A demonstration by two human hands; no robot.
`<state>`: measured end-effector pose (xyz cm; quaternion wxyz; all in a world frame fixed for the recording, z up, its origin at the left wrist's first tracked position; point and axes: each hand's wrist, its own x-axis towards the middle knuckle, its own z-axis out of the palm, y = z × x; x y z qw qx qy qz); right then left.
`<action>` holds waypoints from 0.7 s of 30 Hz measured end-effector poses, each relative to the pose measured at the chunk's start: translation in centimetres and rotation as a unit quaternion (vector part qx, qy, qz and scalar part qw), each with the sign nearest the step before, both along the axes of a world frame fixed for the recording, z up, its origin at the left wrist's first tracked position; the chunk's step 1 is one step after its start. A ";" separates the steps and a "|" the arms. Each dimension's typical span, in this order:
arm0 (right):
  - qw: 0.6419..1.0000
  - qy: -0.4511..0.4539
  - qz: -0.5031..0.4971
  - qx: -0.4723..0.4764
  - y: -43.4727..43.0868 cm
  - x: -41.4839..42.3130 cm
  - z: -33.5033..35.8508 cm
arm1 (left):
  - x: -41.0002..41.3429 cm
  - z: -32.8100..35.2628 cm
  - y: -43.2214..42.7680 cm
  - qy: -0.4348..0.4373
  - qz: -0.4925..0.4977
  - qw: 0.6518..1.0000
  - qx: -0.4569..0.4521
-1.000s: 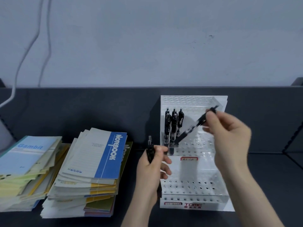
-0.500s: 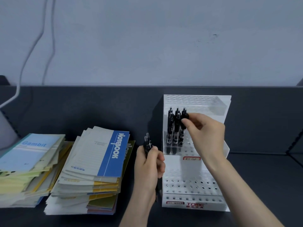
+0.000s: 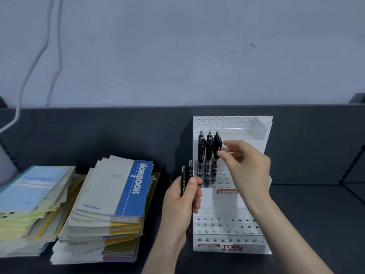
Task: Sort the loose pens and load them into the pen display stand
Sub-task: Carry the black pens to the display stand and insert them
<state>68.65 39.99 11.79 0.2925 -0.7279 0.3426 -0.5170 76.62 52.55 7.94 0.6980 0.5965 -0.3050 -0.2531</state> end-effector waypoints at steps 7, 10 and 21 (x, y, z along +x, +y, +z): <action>0.979 0.037 0.164 0.113 3.4 -1.0 0.1 | -0.7 0.1 -0.3 -0.058 -0.069 0.996 0.007; 0.978 0.011 0.165 0.126 3.4 -1.2 0.5 | -0.9 0.0 -0.4 -0.055 -0.075 0.996 0.011; 0.984 -0.057 0.130 0.112 2.7 -1.6 2.5 | -0.8 -0.2 -0.5 -0.036 -0.043 0.998 0.012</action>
